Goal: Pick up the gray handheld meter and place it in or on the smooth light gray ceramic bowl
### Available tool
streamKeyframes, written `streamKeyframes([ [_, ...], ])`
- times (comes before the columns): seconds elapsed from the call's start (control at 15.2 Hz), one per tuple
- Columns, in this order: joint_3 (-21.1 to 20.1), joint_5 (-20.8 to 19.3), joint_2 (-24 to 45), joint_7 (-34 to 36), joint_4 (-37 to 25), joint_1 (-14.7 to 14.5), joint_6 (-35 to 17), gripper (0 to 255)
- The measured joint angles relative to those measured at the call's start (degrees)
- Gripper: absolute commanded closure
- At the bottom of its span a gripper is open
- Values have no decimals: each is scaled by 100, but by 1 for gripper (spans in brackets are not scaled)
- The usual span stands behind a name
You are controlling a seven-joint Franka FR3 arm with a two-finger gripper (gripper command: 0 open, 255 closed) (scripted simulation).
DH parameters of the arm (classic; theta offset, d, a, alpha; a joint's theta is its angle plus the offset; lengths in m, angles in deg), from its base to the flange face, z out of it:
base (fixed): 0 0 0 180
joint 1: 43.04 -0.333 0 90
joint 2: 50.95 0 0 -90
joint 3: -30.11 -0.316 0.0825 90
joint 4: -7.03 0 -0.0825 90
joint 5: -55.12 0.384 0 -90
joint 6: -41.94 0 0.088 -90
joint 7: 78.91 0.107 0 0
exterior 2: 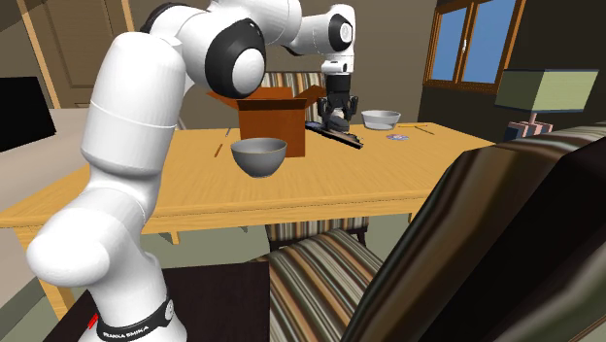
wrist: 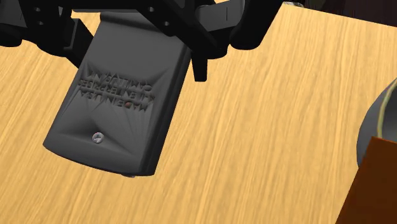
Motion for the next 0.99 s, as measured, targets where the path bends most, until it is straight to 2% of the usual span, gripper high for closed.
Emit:
streamKeyframes([
  [0.33, 17, -60, 95, -19, -548, -182, 446, 255],
  [0.4, -16, -4, 3, 3, -442, -136, 423, 255],
  [0.66, -309, 620, -931, 31, 691, 399, 26, 255],
  [0.79, -442, 1099, -1579, -69, 1348, 719, -199, 255],
  [0.99, -501, 1801, -2468, -278, 2099, 972, -412, 255],
])
